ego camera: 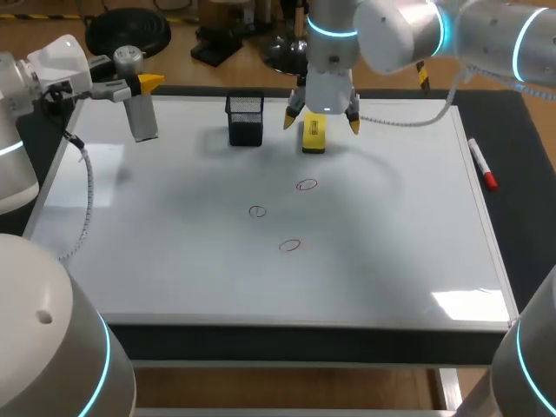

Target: Pick up the inspection probe, press it on each red-marked spot on the whiteboard one by one, put down the probe, pick up the eraser, and wipe off all the red marks.

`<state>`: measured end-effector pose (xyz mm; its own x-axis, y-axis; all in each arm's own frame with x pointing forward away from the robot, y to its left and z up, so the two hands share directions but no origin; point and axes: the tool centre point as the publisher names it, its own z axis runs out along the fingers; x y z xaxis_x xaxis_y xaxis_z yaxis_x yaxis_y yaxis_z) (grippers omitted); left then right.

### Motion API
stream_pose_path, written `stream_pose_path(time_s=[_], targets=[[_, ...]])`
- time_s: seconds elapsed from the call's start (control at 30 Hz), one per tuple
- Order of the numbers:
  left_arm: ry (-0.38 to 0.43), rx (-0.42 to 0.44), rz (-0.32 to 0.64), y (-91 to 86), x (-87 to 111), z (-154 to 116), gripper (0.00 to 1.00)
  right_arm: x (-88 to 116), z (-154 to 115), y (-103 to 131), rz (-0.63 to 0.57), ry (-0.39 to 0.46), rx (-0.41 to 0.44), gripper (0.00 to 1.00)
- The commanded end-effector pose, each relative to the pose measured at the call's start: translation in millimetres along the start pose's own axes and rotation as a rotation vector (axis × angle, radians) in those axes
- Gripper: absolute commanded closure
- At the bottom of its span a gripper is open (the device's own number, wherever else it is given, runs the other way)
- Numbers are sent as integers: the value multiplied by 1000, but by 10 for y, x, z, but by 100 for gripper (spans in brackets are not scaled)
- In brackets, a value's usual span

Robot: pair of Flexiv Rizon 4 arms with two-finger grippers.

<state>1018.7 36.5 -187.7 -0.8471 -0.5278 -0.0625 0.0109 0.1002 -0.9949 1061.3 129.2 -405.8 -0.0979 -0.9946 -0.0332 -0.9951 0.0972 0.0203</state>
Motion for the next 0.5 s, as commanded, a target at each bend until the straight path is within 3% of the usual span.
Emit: stream_pose_path(time_s=[0.03,0.5], targets=[[-1,1,1,-5,0,3,100,-75,104,-126,8,7,-20,0],[-1,1,1,-5,0,3,100,-140,167,-199,24,17,-17,0]])
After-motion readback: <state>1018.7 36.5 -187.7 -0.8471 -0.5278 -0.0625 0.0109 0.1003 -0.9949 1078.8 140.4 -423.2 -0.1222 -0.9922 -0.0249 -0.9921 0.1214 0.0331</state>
